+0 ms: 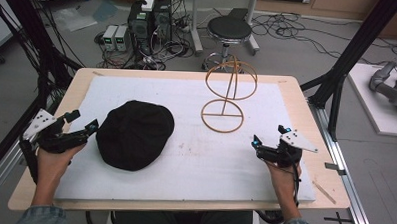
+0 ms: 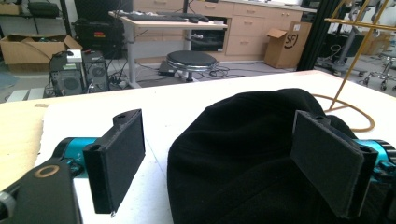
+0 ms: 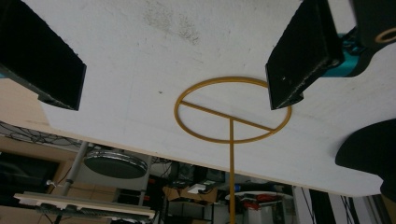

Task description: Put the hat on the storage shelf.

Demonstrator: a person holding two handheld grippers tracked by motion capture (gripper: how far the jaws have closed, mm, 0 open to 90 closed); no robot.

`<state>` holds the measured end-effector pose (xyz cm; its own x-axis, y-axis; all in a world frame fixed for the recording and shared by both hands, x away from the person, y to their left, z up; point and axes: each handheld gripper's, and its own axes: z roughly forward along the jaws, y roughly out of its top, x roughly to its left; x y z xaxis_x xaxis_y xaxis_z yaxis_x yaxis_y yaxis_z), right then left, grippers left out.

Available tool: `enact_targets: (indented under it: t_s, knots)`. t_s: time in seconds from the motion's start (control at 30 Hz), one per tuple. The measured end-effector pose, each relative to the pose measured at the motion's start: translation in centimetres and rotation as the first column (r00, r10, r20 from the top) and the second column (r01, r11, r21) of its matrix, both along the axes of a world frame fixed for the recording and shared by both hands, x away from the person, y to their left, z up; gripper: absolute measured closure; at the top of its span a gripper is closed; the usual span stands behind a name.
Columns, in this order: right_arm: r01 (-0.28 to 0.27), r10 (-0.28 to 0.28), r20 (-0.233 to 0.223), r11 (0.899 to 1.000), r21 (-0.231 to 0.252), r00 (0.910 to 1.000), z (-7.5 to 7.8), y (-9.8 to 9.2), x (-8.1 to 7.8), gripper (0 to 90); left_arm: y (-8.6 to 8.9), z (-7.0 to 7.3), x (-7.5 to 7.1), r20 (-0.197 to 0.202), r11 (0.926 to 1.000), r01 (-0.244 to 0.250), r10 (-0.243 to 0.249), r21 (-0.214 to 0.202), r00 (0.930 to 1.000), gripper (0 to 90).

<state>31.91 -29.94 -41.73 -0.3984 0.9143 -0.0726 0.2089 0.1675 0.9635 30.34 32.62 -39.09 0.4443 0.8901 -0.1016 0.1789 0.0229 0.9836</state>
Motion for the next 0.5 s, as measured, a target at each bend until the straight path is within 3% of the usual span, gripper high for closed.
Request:
enact_targets:
  t_s: [0.5]
  knots:
    - [0.008,-0.008,-0.007,1.000,-0.007,0.9999,-0.02,0.23,0.01,4.6,0.21,0.17,-0.22,0.005,1.0000,-0.004,0.004,0.002,1.0000,18.4]
